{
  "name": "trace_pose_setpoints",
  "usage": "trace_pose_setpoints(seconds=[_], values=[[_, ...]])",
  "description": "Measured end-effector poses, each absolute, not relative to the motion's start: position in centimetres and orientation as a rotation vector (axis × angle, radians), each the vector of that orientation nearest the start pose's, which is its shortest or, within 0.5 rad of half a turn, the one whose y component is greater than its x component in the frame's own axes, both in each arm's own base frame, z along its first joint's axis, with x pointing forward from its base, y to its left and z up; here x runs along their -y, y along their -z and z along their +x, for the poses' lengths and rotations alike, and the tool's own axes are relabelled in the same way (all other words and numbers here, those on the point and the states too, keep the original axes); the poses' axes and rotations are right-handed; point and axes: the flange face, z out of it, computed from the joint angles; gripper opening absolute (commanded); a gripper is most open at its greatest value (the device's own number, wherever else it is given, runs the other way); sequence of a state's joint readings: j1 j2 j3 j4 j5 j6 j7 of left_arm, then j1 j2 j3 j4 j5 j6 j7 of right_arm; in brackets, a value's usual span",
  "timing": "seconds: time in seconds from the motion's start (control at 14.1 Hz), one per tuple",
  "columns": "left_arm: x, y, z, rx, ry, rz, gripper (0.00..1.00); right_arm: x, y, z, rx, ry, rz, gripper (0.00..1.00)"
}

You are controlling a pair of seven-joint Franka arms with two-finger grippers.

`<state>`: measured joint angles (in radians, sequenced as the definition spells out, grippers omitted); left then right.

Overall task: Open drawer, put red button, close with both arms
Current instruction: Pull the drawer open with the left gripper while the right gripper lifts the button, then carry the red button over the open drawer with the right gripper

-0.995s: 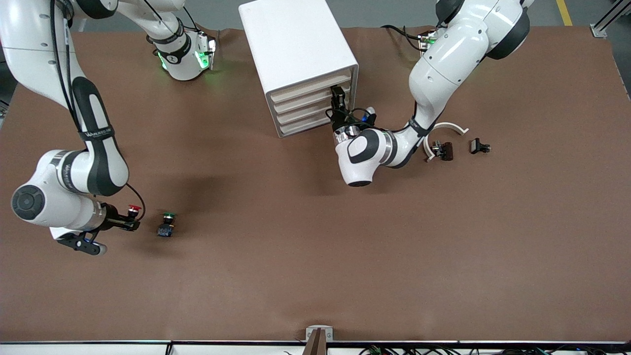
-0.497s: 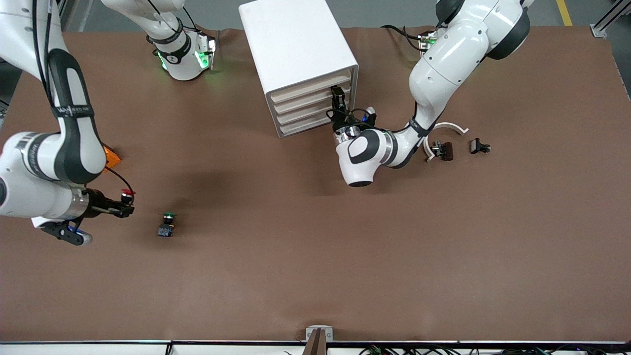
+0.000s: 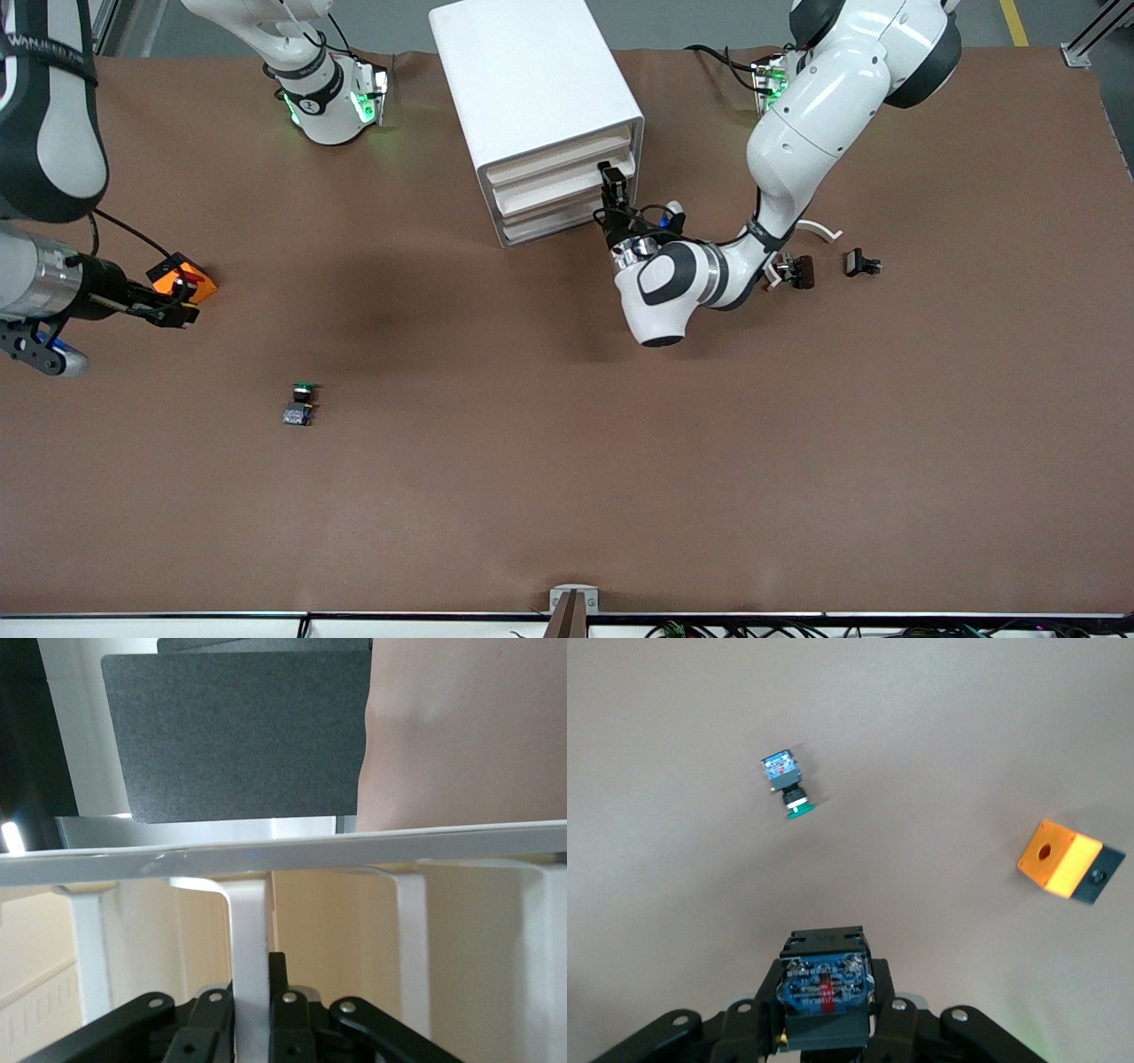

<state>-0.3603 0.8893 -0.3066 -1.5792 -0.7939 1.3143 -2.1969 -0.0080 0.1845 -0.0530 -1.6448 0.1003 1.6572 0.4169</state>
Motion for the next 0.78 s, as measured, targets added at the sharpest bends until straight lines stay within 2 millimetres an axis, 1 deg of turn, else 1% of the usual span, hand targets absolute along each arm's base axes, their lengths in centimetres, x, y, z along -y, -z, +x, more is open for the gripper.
trace_pose_setpoints(seconds=[0.14, 0.28, 0.57, 0.71, 0.78], values=[[40.6, -16.0, 43.2, 1.479, -1.386, -1.138, 0.0, -0.1, -49.9, 59.6, -0.813, -0.283, -2.97, 0.0], [39.4, -16.3, 44.8, 1.513, -1.4, -1.128, 0.0, -3.4, -50.2, 59.4, -0.888, -0.285, -2.961, 0.0], [37.3, -16.8, 47.7, 1.574, -1.429, -1.122, 0.0, -10.6, -50.2, 58.7, -1.009, -0.274, -2.948, 0.0], [36.4, -17.1, 48.9, 1.603, -1.441, -1.12, 0.0, -13.5, -50.2, 58.3, -1.062, -0.258, -2.936, 0.0], [35.9, -17.2, 49.5, 1.615, -1.448, -1.118, 0.0, -14.5, -50.1, 58.1, -1.088, -0.252, -2.929, 0.0]])
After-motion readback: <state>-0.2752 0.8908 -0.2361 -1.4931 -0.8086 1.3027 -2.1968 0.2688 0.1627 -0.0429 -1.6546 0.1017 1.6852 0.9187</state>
